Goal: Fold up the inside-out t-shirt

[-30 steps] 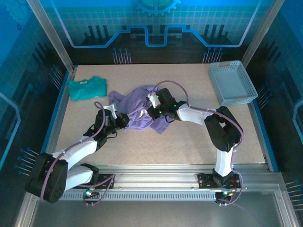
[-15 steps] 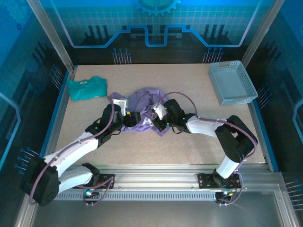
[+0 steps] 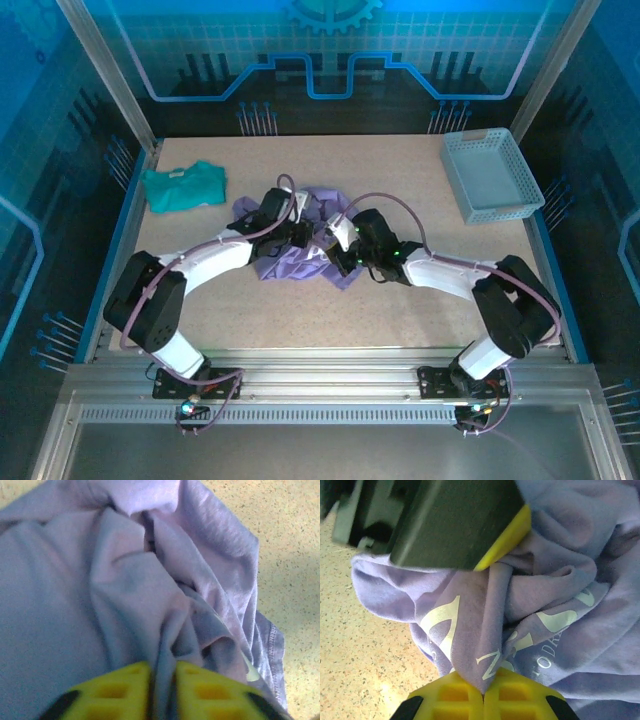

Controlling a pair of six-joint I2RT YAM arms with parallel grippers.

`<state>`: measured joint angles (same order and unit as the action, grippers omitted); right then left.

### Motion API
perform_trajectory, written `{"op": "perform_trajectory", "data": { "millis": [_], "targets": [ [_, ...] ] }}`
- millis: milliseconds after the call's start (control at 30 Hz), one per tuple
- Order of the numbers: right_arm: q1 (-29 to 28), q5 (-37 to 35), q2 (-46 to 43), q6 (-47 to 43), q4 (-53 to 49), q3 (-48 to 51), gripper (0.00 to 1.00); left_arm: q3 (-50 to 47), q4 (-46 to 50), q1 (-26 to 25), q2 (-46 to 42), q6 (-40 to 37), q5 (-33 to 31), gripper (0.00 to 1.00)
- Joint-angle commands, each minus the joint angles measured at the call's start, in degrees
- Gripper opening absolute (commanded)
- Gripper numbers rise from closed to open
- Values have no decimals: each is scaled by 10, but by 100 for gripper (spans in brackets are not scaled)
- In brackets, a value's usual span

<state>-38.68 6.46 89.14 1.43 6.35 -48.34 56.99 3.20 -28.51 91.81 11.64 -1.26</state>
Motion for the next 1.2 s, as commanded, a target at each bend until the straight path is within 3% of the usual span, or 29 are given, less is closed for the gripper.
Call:
{"op": "perform_trajectory", "data": {
  "millis": [0, 233, 333, 467, 667, 833, 933, 1033, 1100, 1167],
  "targets": [
    [7, -50, -60, -33, -45, -7, 0, 28, 4, 25, -29, 34, 25, 2],
    [24, -47, -236, -104, -94, 1, 1, -23, -197, 156, -168, 249, 207, 0],
    [16, -36, -267, -100, -77, 51, 2, -32, -268, 171, -189, 310, 260, 0],
    [9, -92, -236, -72, -81, 83, 9, -45, -339, 171, -186, 358, 315, 0],
    [-26, -79, -228, -109, -87, 66, 37, -65, -349, 170, -186, 344, 348, 0],
    [-1, 23, -186, -83, -17, 28, 48, -77, -326, 170, -196, 322, 347, 0],
    [5, 38, -126, -90, 3, -12, 53, -78, -317, 169, -198, 315, 348, 0],
    [29, 87, -77, -64, 34, -52, 64, -77, -309, 168, -200, 309, 347, 0],
    [31, 105, -44, -53, 46, -76, 65, -77, -303, 168, -203, 305, 347, 0],
    [31, 107, -16, -40, 50, -102, 54, -79, -298, 168, -207, 298, 342, 0]
  ]
}}
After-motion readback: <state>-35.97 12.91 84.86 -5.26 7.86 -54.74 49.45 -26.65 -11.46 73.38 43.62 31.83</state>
